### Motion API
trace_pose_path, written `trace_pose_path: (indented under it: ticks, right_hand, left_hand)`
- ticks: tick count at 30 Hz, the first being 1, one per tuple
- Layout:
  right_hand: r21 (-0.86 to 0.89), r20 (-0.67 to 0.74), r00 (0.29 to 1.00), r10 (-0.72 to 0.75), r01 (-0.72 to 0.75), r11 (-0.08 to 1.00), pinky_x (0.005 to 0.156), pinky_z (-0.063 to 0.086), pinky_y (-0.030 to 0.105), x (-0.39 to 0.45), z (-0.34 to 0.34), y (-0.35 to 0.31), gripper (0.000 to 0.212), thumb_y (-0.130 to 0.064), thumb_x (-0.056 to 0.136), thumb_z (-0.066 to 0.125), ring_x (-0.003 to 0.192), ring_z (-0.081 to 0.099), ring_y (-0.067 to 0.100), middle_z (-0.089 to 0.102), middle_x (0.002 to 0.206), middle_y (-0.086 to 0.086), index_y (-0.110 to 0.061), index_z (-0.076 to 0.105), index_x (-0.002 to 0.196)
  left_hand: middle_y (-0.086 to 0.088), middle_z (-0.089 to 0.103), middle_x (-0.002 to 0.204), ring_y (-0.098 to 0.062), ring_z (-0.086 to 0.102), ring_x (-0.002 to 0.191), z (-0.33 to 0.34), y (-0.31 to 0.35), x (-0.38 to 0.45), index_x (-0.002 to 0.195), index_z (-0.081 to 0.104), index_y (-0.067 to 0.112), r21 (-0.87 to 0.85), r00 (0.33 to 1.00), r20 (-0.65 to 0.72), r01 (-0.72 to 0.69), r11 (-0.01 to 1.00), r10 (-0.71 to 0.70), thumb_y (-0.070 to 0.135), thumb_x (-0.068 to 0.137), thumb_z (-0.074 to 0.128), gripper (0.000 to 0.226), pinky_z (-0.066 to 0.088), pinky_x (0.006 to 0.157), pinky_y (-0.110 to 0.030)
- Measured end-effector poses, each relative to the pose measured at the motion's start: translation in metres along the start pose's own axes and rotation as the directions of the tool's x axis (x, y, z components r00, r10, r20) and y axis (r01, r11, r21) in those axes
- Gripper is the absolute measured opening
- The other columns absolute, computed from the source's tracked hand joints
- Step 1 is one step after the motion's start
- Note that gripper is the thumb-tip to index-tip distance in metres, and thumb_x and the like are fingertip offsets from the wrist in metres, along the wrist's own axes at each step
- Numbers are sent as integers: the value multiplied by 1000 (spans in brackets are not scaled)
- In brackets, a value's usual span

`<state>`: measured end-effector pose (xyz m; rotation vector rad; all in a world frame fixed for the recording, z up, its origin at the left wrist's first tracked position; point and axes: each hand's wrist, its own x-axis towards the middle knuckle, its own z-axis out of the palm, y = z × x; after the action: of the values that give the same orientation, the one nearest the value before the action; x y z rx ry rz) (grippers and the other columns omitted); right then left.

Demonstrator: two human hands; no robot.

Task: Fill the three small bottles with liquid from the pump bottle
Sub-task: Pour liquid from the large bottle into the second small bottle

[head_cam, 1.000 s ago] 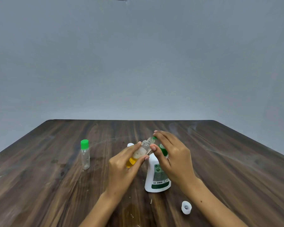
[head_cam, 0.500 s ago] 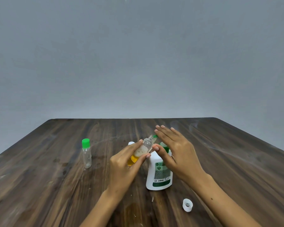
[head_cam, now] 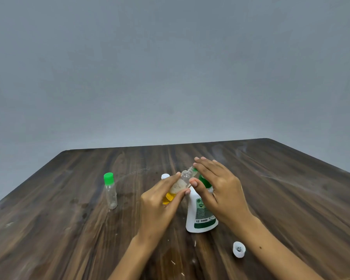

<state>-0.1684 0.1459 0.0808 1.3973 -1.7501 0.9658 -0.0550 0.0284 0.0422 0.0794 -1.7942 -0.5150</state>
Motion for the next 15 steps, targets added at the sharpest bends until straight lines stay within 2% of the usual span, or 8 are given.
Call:
trace_pose_path:
  ticks: [6,11,15]
  right_hand:
    - [0,-2,999,-35,35,999,101,36,23,14,-6,1,72,-60,97,26,113,60,17,67,117,6,-6,70,110]
    - [-1,-53,999,11,-11,1000,97,46,30,-3,2,0,69,-60,97,28,109,62,16,67,118,4,-7,71,110]
    - [-17,-54,999,-6,5,1000,97,44,30,7,-2,-1,71,-60,97,27,107,63,17,67,116,6,-6,71,109]
  left_hand:
    - [-3,73,109,-2,65,104,-1,-4,-1,110,73,2,25,1000,3,13,1000,-14,24,76,79,41,47,89,-8]
    - [6,67,109,13,58,107,0,-3,-1,111,72,3,30,1000,13,-23,999,23,25,77,77,41,45,88,-5]
    - [0,71,110,3,63,106,-1,-3,-2,110,72,2,22,1000,17,-3,1000,3,23,76,79,41,46,88,-8]
